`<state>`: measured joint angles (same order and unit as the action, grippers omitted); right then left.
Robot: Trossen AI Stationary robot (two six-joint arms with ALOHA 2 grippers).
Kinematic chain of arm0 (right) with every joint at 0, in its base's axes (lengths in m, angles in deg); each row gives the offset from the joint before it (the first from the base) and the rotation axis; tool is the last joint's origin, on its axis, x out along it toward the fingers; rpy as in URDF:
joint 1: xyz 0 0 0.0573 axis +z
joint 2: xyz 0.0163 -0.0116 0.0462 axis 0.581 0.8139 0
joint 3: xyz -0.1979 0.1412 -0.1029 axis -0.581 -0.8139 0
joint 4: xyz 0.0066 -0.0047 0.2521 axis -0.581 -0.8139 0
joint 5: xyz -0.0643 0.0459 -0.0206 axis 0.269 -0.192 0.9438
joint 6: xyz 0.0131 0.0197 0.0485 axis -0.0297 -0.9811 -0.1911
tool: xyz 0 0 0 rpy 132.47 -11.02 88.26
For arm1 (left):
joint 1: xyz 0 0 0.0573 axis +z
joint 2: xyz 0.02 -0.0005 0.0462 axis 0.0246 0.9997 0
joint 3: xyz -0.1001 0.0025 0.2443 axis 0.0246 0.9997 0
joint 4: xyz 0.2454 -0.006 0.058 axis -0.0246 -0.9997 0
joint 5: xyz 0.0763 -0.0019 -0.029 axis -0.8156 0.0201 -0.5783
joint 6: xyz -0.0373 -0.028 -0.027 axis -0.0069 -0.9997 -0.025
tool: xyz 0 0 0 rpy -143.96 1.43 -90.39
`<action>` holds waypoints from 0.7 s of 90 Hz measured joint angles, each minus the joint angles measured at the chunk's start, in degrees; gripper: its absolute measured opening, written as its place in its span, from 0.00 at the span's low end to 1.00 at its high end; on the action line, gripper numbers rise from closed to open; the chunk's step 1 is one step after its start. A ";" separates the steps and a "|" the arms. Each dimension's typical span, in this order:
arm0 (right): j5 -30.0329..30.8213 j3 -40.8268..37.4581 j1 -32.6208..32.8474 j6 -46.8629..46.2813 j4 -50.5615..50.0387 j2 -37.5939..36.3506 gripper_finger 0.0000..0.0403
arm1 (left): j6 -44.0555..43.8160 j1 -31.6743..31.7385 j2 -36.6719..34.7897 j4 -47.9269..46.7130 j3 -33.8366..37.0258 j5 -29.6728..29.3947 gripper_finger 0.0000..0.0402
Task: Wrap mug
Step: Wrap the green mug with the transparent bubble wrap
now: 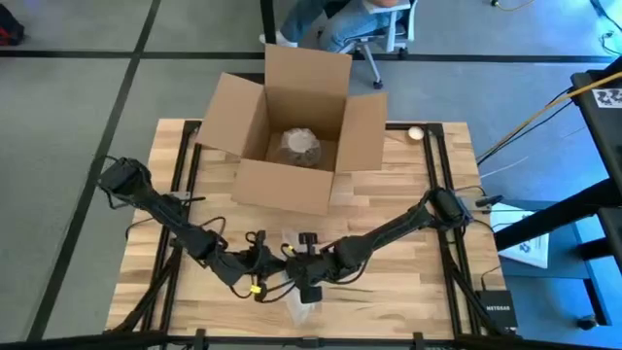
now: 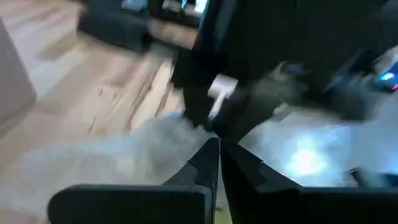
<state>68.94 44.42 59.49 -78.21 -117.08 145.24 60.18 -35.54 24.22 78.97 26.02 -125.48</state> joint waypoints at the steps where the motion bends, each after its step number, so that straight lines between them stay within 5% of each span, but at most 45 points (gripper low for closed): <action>1: -0.11 0.00 0.01 -0.01 -0.05 0.00 0.04 | -0.12 0.00 0.31 0.45 -0.01 0.01 0.00; 21: -1.95 3.94 0.00 0.18 -5.64 -0.04 0.04 | -2.23 -0.07 3.72 2.96 -0.22 0.35 0.00; 50: -2.10 20.12 0.81 0.70 -27.51 -0.07 0.04 | 1.07 -0.17 3.19 3.92 -0.04 0.31 0.00; 63: -5.82 23.04 3.10 0.42 -25.52 -0.24 0.04 | 1.51 -0.17 3.17 3.95 -0.02 0.13 0.00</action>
<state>63.12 67.46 62.59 -77.78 -142.61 145.00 61.69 -35.72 27.39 82.93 26.00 -125.35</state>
